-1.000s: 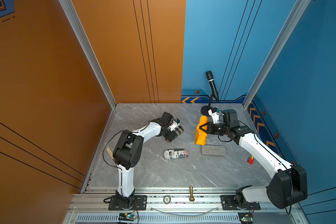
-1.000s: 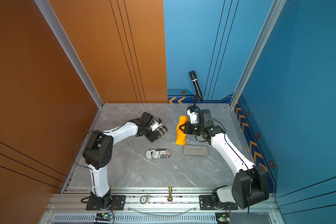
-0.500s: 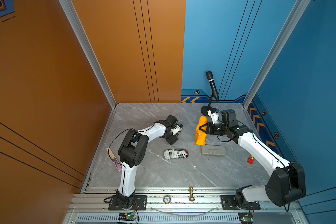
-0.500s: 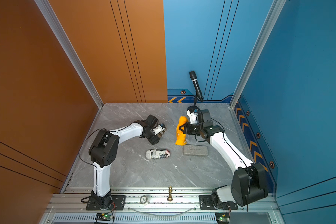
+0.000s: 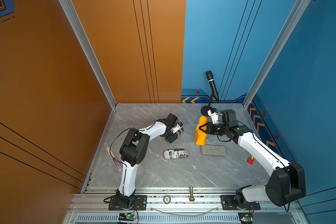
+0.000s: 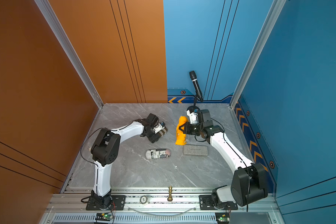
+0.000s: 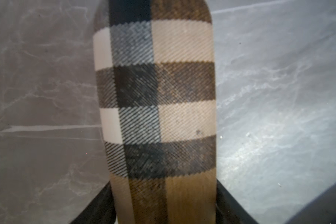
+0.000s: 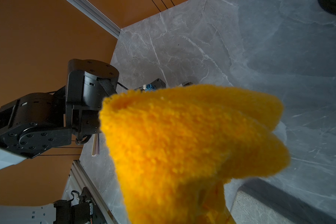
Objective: Wipe the eyeglass case
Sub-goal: Pick up the eyeglass case from the center of the board.
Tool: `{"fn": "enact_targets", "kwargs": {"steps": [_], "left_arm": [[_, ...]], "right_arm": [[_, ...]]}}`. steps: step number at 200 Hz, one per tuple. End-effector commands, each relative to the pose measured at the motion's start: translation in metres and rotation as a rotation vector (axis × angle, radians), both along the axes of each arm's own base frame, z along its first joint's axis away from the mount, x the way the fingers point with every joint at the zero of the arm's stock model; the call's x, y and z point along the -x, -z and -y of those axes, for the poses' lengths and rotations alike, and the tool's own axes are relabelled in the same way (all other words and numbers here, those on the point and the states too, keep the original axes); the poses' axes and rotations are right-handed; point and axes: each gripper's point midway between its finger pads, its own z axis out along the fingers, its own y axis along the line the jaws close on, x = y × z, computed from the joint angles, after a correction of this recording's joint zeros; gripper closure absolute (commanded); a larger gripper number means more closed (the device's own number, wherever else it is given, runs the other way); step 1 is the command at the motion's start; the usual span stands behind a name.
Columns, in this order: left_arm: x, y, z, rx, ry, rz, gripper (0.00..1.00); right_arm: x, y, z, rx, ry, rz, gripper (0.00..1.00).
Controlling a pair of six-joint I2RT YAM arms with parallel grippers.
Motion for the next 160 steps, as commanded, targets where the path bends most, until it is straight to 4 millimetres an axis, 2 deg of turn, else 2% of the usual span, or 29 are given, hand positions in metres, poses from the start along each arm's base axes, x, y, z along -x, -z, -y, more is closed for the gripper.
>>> {"fn": "enact_targets", "kwargs": {"steps": [1, 44, 79, 93, 108, 129, 160], "left_arm": [[-0.006, 0.005, -0.011, -0.03, -0.028, -0.014, 0.29], [-0.002, 0.002, -0.014, -0.008, -0.018, -0.029, 0.38], [0.004, 0.001, -0.015, -0.006, -0.002, -0.033, 0.53], [0.001, -0.005, -0.015, -0.003, -0.012, -0.008, 0.6], [0.002, -0.022, -0.006, 0.059, -0.004, 0.016, 0.61], [0.008, -0.056, 0.014, 0.162, 0.04, 0.088, 0.62], [0.036, -0.113, 0.051, 0.295, 0.153, 0.206, 0.63]], "right_arm": [[-0.007, -0.013, -0.004, -0.008, -0.025, 0.049, 1.0], [-0.005, -0.011, -0.001, 0.003, -0.018, 0.047, 1.0], [-0.006, -0.01, -0.002, 0.003, -0.019, 0.045, 1.0], [-0.006, -0.01, -0.002, 0.004, -0.02, 0.041, 1.0], [-0.004, -0.013, -0.001, 0.011, -0.023, 0.039, 1.0], [0.0, -0.019, 0.001, 0.029, -0.031, 0.04, 1.0], [0.007, -0.029, -0.002, 0.056, -0.042, 0.04, 1.0]]}}
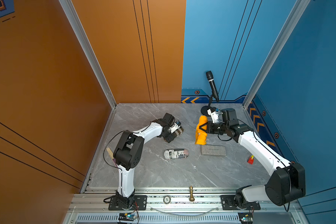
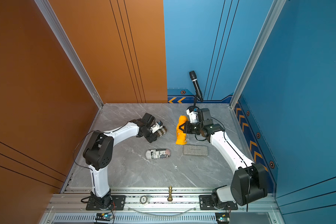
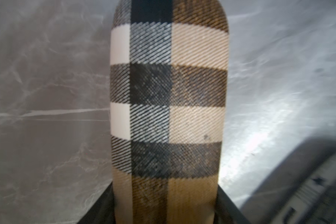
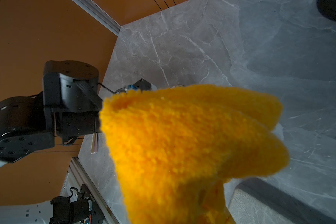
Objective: Wipe the eyeglass case
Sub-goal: Pick up the eyeglass case from the center of the board, then wipe the dirt from the eyeglass case.
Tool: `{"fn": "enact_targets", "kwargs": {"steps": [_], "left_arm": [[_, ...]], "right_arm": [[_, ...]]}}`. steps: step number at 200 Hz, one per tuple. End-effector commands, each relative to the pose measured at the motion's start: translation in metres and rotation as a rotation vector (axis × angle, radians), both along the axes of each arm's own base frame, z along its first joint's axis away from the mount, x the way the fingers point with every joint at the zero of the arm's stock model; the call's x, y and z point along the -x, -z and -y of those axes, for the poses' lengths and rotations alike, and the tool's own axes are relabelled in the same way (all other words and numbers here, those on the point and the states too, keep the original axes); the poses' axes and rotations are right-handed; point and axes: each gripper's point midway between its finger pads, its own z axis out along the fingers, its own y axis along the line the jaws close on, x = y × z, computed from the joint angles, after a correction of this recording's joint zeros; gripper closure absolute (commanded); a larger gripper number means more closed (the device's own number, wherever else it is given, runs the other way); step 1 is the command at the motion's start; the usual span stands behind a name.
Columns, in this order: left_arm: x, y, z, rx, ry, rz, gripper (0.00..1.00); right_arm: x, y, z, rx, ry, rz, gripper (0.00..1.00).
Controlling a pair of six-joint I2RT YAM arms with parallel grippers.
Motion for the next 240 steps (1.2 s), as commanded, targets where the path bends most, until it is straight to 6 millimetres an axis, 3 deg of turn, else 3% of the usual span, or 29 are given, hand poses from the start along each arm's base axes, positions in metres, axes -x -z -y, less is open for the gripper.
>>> {"fn": "enact_targets", "kwargs": {"steps": [1, 28, 49, 68, 107, 109, 119, 135, 163, 175, 188, 222, 240], "left_arm": [[0.015, -0.071, 0.045, 0.181, 0.113, 0.156, 0.63], [0.047, -0.104, 0.067, 0.231, 0.187, 0.25, 0.65], [0.069, -0.121, 0.075, 0.248, 0.207, 0.294, 0.66], [0.087, -0.138, 0.082, 0.305, 0.222, 0.334, 0.67], [0.098, -0.172, 0.086, 0.418, 0.171, 0.506, 0.69], [0.101, -0.164, 0.084, 0.408, 0.17, 0.499, 0.69], [0.104, -0.166, 0.082, 0.414, 0.161, 0.538, 0.68], [0.111, -0.175, 0.081, 0.429, 0.175, 0.594, 0.68], [0.122, -0.186, 0.076, 0.456, 0.19, 0.615, 0.68], [0.126, -0.187, 0.074, 0.463, 0.2, 0.616, 0.68], [0.129, -0.186, 0.075, 0.466, 0.213, 0.606, 0.68], [0.127, -0.184, 0.077, 0.465, 0.214, 0.605, 0.68], [0.124, -0.185, 0.076, 0.462, 0.204, 0.617, 0.69]], "right_arm": [[0.007, -0.018, -0.002, 0.031, -0.024, 0.029, 1.0], [0.015, -0.021, -0.02, 0.052, -0.076, 0.008, 1.0], [0.023, -0.026, -0.037, 0.071, -0.118, 0.017, 1.0], [0.033, -0.02, -0.055, 0.066, -0.169, -0.01, 1.0], [0.051, -0.006, -0.078, -0.056, -0.228, -0.098, 1.0], [0.052, -0.006, -0.079, -0.065, -0.229, -0.102, 1.0], [0.057, -0.007, -0.083, -0.103, -0.248, -0.113, 1.0], [0.062, -0.01, -0.074, -0.096, -0.267, -0.12, 1.0], [0.052, -0.014, -0.027, -0.021, -0.176, -0.115, 1.0], [0.057, -0.016, -0.026, -0.004, -0.189, -0.111, 1.0], [0.065, -0.017, -0.042, -0.02, -0.225, -0.112, 1.0], [0.094, -0.013, -0.108, -0.121, -0.378, -0.155, 1.0], [0.097, -0.012, -0.122, -0.172, -0.406, -0.187, 1.0]]}}
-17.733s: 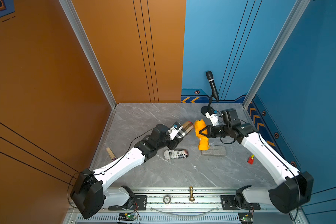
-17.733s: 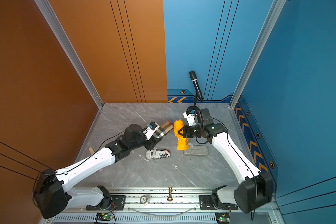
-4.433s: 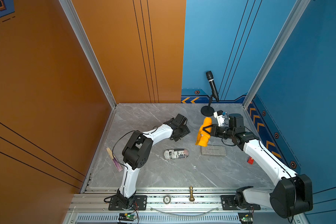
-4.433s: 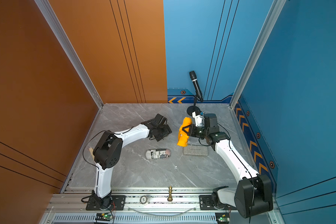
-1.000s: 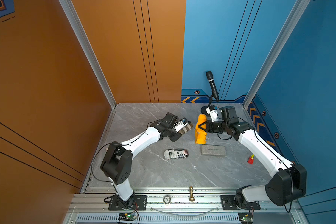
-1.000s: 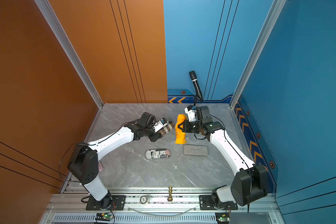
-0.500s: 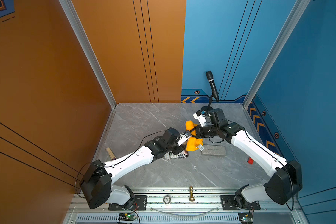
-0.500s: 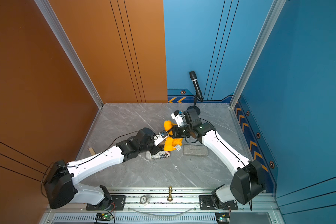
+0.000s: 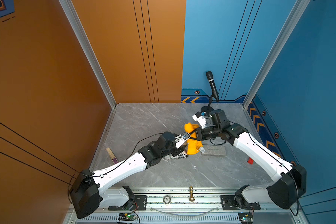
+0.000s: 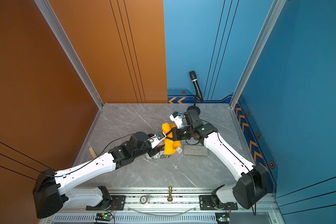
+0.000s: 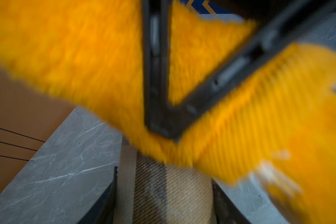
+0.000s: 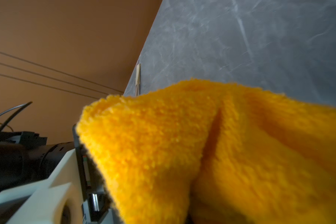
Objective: Wipe the eyeglass case
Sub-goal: Wipe the dirt from the eyeglass case.
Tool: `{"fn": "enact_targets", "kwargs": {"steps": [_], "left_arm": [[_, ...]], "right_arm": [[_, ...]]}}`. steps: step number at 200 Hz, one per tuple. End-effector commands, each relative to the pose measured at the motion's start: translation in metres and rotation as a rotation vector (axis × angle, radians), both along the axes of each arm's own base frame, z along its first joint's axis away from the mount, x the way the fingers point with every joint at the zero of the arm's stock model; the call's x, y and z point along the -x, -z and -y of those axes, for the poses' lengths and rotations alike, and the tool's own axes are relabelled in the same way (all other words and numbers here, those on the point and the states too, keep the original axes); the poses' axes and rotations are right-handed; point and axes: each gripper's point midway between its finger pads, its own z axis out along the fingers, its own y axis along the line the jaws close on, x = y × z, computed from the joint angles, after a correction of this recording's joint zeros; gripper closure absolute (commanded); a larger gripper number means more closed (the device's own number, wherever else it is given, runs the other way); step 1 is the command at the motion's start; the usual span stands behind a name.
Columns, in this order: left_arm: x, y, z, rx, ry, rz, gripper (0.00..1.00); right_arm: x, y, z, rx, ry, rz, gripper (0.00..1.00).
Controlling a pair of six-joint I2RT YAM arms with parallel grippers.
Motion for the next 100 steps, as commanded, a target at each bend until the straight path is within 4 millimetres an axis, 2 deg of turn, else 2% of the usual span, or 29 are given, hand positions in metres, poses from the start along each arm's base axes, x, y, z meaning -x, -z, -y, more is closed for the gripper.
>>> {"fn": "enact_targets", "kwargs": {"steps": [1, 16, 36, 48, 61, 78, 100], "left_arm": [[-0.003, -0.044, 0.014, 0.126, 0.026, 0.115, 0.69], [-0.005, -0.045, 0.011, 0.134, 0.006, 0.128, 0.69], [-0.005, -0.046, 0.008, 0.152, 0.002, 0.137, 0.69], [-0.004, -0.046, 0.007, 0.149, 0.006, 0.134, 0.69], [-0.003, -0.044, 0.007, 0.144, 0.011, 0.131, 0.69], [-0.003, -0.044, 0.007, 0.144, 0.012, 0.131, 0.69], [-0.007, -0.043, 0.007, 0.147, 0.002, 0.127, 0.69]], "right_arm": [[0.005, 0.013, -0.02, -0.05, -0.033, -0.091, 1.0], [-0.005, 0.014, -0.012, -0.059, -0.005, -0.115, 1.0], [-0.027, 0.011, 0.019, -0.051, 0.084, -0.111, 1.0], [-0.035, 0.009, 0.036, -0.015, 0.122, -0.094, 1.0], [-0.038, 0.007, 0.046, 0.023, 0.138, -0.072, 1.0], [-0.038, 0.005, 0.04, 0.026, 0.127, -0.069, 1.0], [-0.025, 0.008, 0.009, 0.007, 0.047, -0.081, 1.0]]}}
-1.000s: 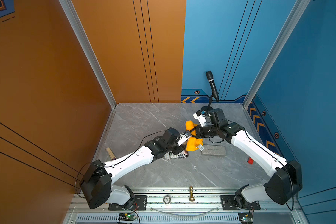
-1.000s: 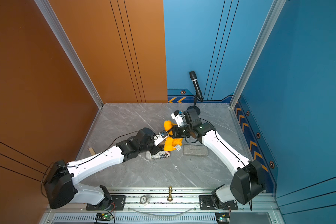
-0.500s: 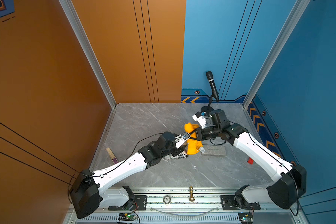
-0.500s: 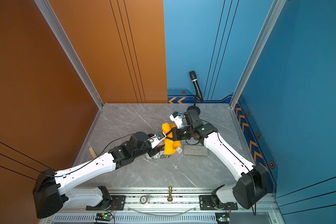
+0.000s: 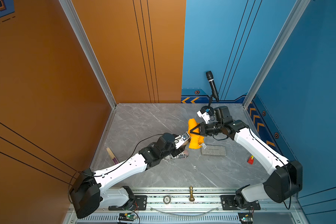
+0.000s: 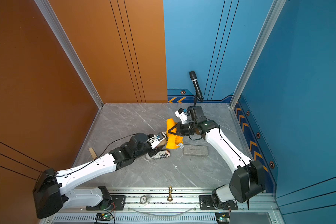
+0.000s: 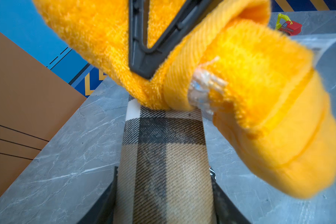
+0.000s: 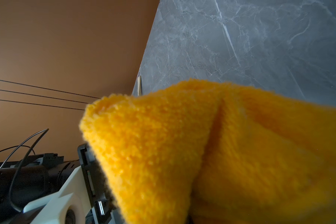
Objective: Wipe the eyeglass case
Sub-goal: Wipe the dirt from the eyeglass case.
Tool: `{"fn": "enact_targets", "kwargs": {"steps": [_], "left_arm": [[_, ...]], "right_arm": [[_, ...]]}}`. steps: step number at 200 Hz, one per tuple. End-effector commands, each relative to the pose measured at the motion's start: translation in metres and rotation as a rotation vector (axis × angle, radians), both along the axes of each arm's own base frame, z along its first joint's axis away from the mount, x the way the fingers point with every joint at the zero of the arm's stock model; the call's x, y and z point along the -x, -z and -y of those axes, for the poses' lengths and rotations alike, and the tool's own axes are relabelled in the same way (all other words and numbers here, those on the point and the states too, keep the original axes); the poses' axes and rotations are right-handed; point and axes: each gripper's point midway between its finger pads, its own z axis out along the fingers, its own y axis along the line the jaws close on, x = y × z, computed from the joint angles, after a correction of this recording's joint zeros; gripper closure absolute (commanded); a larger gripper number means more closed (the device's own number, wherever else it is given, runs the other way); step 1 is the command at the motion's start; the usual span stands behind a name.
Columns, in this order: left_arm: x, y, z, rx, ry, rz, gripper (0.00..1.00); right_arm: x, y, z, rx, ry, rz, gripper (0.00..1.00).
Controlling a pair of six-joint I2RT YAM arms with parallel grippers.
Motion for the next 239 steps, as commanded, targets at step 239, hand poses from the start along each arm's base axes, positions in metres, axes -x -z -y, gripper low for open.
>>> {"fn": "enact_targets", "kwargs": {"steps": [239], "left_arm": [[0.045, -0.087, 0.024, 0.529, 0.364, -0.592, 0.69]], "right_arm": [[0.021, -0.03, 0.0, 0.132, 0.009, 0.427, 1.0]]}}
